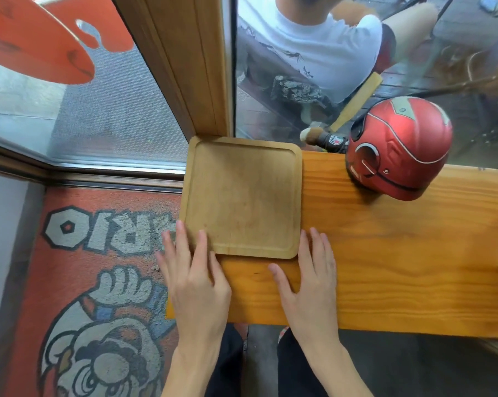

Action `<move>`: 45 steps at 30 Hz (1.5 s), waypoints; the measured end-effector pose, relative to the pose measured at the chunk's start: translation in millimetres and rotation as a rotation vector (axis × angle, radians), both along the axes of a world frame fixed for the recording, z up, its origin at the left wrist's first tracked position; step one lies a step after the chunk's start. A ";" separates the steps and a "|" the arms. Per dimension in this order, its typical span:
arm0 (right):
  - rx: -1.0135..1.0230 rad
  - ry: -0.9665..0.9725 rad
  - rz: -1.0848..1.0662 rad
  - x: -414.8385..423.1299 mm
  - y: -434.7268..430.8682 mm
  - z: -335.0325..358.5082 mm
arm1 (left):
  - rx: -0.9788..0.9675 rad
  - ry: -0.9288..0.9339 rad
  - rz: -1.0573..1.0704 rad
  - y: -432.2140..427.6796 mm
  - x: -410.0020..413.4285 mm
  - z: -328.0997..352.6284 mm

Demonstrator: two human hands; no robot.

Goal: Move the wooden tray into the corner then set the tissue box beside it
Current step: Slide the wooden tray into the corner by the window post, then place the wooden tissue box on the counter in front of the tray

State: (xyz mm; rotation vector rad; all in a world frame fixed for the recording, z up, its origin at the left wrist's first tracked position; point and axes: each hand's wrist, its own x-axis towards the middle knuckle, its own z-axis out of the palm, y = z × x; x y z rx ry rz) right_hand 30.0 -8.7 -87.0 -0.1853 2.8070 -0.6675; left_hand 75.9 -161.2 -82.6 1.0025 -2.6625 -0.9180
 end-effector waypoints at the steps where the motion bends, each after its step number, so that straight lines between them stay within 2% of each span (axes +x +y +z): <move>1: -0.032 -0.008 0.020 -3.2 4.1 7.7 | -0.007 0.018 -0.003 11.4 -6.3 8.0; 2: -0.142 -0.053 -0.021 -8.7 11.1 16.4 | 0.028 0.071 -0.004 25.8 -14.1 18.7; 3: -0.362 -0.165 -0.166 -17.8 21.3 28.3 | 0.106 0.133 0.020 43.0 -22.4 29.7; 5: -1.001 -0.535 -0.623 -44.4 49.0 58.5 | 0.456 0.192 0.206 79.8 -43.3 55.7; 6: -1.250 -0.625 -0.801 -55.1 69.8 71.7 | 0.669 0.187 0.298 99.8 -54.1 67.3; 7: -1.395 -0.637 -0.905 -63.9 92.3 84.7 | 0.841 0.187 0.351 120.2 -63.4 75.2; 8: -1.400 -0.613 -0.938 -71.8 114.3 96.9 | 0.913 0.184 0.328 140.9 -72.0 80.2; 10: -1.203 -0.486 -0.885 -84.0 156.4 118.6 | 0.919 0.172 0.166 184.0 -90.4 85.6; 12: -0.812 -0.276 -0.730 -95.7 201.8 139.4 | 0.887 0.110 -0.030 232.1 -110.5 85.0; 15: -0.120 -0.025 -0.487 -118.2 266.8 167.9 | 0.840 0.004 -0.304 303.1 -141.4 81.9; 17: 0.214 0.040 -0.461 -137.6 309.1 171.8 | 0.810 -0.033 -0.415 345.0 -161.5 78.2; 18: 0.295 0.013 -0.489 -147.8 329.6 168.7 | 0.798 -0.051 -0.438 363.2 -170.3 75.5; 20: 0.266 -0.118 -0.567 -167.1 363.3 156.0 | 0.824 -0.081 -0.420 395.7 -183.4 71.2; 24: -0.194 -0.309 -0.707 -187.1 391.6 117.5 | 0.890 -0.145 -0.340 434.1 -185.5 66.4; 26: -0.306 -0.311 -0.682 -184.6 393.9 102.6 | 0.889 -0.144 -0.332 439.1 -179.6 61.8; 31: -0.276 -0.227 -0.649 -174.1 403.1 93.9 | 0.889 -0.120 -0.317 433.2 -173.9 54.9; 36: -0.455 -0.138 -0.667 -137.0 359.5 119.1 | 0.966 0.116 -0.231 386.3 -160.8 82.1; 40: -0.409 -0.173 -0.493 -105.8 305.7 142.9 | 1.076 0.087 -0.122 304.0 -121.8 93.3; 45: -0.350 -0.366 -0.080 -99.1 225.8 159.3 | 1.180 -0.016 -0.094 195.5 -63.5 99.3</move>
